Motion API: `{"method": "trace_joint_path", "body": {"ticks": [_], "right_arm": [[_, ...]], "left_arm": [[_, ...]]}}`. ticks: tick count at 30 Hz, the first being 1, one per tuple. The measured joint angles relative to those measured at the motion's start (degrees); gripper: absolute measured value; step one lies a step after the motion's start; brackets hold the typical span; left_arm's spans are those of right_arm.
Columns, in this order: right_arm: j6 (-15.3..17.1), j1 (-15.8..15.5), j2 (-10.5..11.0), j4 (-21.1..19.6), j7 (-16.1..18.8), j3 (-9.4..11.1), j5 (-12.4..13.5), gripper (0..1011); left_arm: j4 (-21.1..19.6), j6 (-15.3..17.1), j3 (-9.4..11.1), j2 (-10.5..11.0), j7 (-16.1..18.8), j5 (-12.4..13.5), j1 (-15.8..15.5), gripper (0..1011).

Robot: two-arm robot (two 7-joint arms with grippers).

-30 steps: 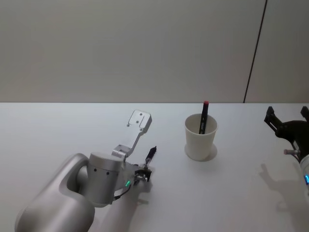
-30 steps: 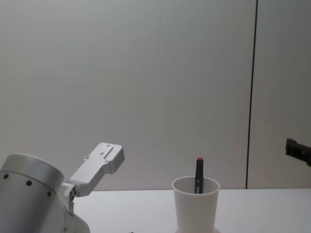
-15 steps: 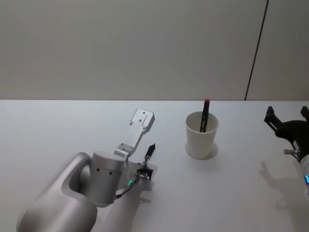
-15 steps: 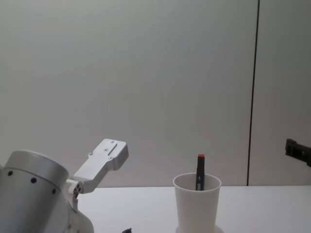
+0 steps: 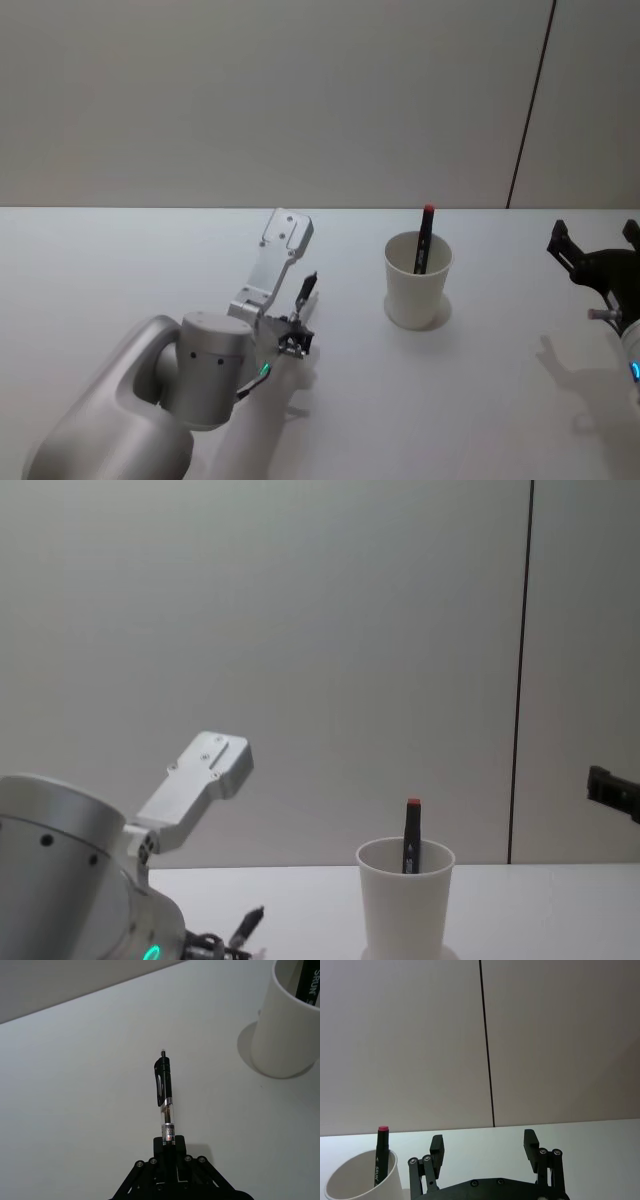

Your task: Place the pen into the pen holder.

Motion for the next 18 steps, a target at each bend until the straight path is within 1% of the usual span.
{"method": "trace_joint_path", "body": {"ticks": [10, 13, 18], "right_arm": [[0.0, 0.0, 0.0, 0.0, 0.0, 0.0, 0.0, 1002], [0.0, 0.0, 0.0, 0.0, 0.0, 0.0, 0.0, 1002], [0.0, 0.0, 0.0, 0.0, 0.0, 0.0, 0.0, 1002]], "left_arm": [[-4.2, -4.23, -0.56, 1.12, 2.23, 0.98, 2.18, 137], [-5.83, -6.45, -0.66, 1.55, 3.02, 1.88, 2.98, 137], [-7.62, -9.45, -0.72, 2.13, 3.33, 3.44, 3.96, 137]]}}
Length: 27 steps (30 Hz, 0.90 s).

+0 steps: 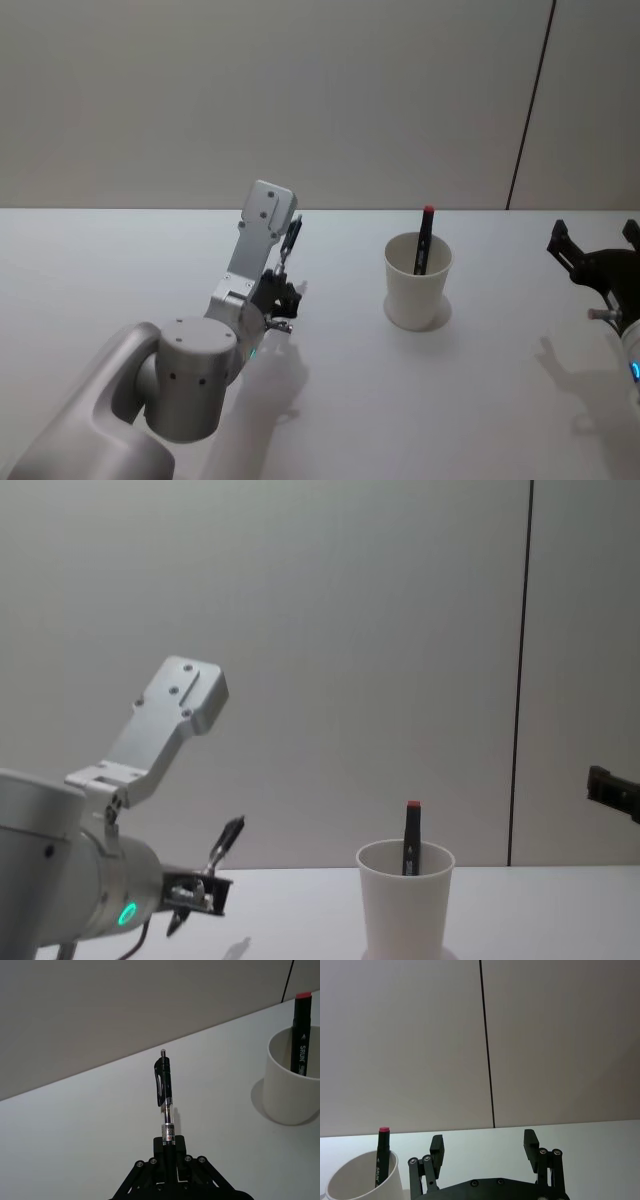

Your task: Place the pen into the pen holder.

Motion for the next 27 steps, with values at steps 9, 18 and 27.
{"method": "trace_joint_path", "body": {"ticks": [9, 18, 27], "right_arm": [[0.0, 0.0, 0.0, 0.0, 0.0, 0.0, 0.0, 1002], [0.0, 0.0, 0.0, 0.0, 0.0, 0.0, 0.0, 1002], [0.0, 0.0, 0.0, 0.0, 0.0, 0.0, 0.0, 1002]], "left_arm": [[-2.04, -6.88, -0.01, 1.02, -1.45, 3.72, 1.13, 137], [-2.35, -15.35, -0.02, 1.79, -5.3, 7.41, 1.4, 137], [-0.41, -26.18, -0.25, 2.14, -11.36, 10.29, 0.48, 137]]}}
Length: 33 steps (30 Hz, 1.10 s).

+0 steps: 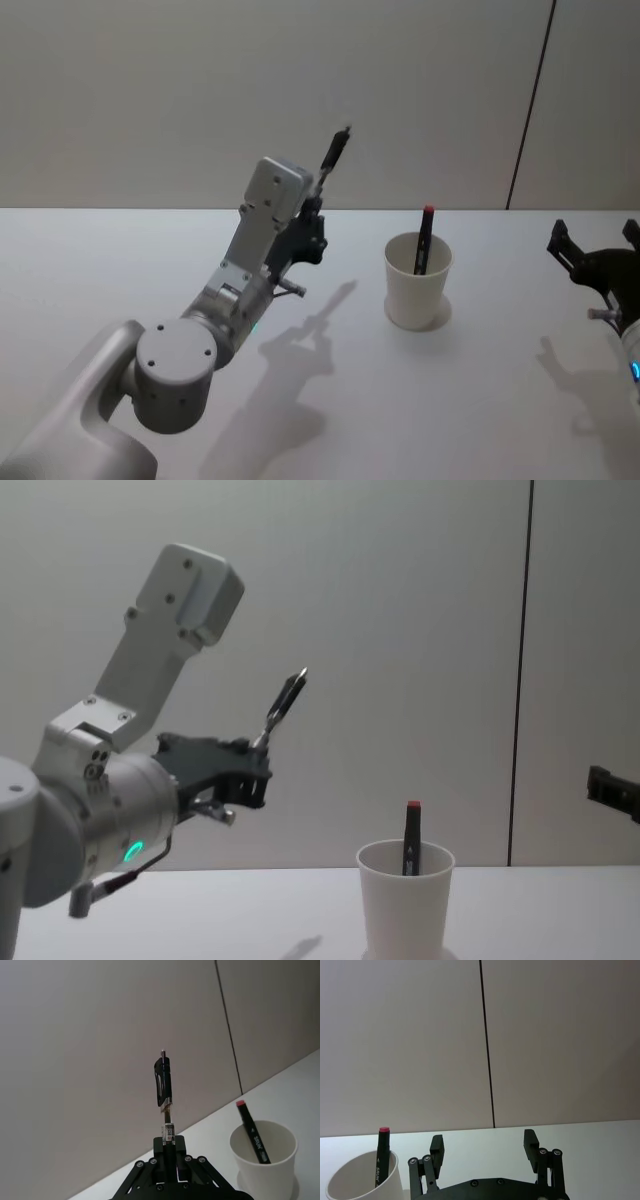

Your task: Place the pen into the pen holder.

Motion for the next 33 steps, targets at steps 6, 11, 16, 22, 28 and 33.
{"method": "trace_joint_path", "body": {"ticks": [6, 11, 16, 22, 28, 33], "right_arm": [[0.0, 0.0, 0.0, 0.0, 0.0, 0.0, 0.0, 1002], [0.0, 0.0, 0.0, 0.0, 0.0, 0.0, 0.0, 1002], [0.0, 0.0, 0.0, 0.0, 0.0, 0.0, 0.0, 1001], [0.0, 0.0, 0.0, 0.0, 0.0, 0.0, 0.0, 1002], [0.0, 0.0, 0.0, 0.0, 0.0, 0.0, 0.0, 1002], [0.0, 0.0, 0.0, 0.0, 0.0, 0.0, 0.0, 1002]], "left_arm": [[1.87, -6.59, -0.14, -0.09, -4.25, 0.76, -1.04, 137], [3.52, -11.36, -0.23, -0.33, -7.74, 0.91, -1.93, 137], [5.33, -16.11, -0.29, -0.69, -11.59, 0.82, -3.03, 137], [8.0, -21.57, -0.3, -1.33, -16.66, -0.01, -4.65, 137], [10.9, -26.32, -0.18, -2.22, -21.39, -1.07, -6.45, 137], [12.65, -29.16, -0.05, -2.77, -24.16, -1.68, -7.52, 137]]}}
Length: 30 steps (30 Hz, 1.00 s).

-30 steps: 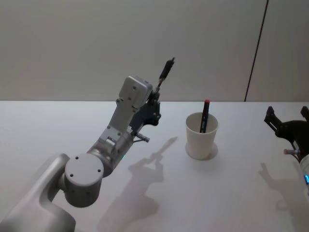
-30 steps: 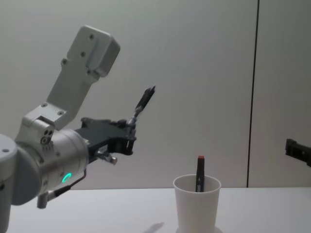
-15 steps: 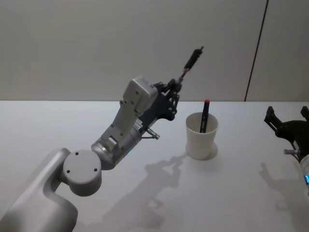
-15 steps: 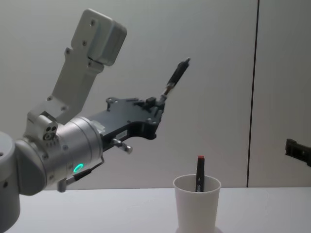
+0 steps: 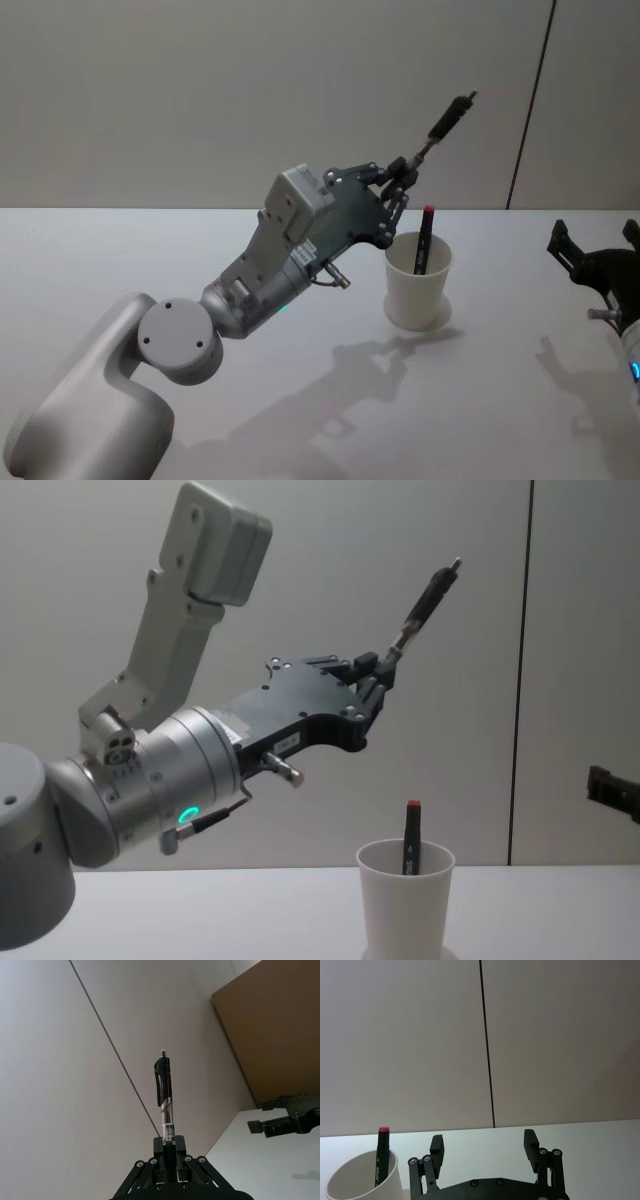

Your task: Place the pen into the pen holder.

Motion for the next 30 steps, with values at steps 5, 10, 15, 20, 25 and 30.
{"method": "trace_joint_path", "body": {"ticks": [5, 10, 15, 20, 25, 30], "right_arm": [[0.0, 0.0, 0.0, 0.0, 0.0, 0.0, 0.0, 1002], [-0.06, -0.06, 0.04, -0.04, 0.43, 0.0, 0.0, 1002], [-0.28, -0.32, 0.23, -0.5, 1.75, 0.0, 0.0, 1002], [-0.95, -1.0, 0.73, -1.94, 4.92, -0.02, 0.23, 1001], [-1.53, -1.64, 1.21, -3.53, 7.71, -0.02, 0.85, 1002], [-2.21, -2.33, 1.83, -5.47, 10.96, 0.06, 2.02, 1002]], "left_arm": [[0.99, -1.68, 0.08, -0.34, -1.57, -0.33, -0.66, 137], [1.81, -3.02, 0.14, -0.59, -2.84, -0.6, -1.14, 137], [2.27, -3.73, 0.17, -0.73, -3.52, -0.75, -1.42, 137], [2.63, -4.29, 0.2, -0.84, -4.08, -0.87, -1.64, 137], [2.85, -4.69, 0.23, -0.91, -4.44, -0.95, -1.8, 137], [3.0, -4.9, 0.24, -0.95, -4.68, -0.99, -1.88, 137]]}}
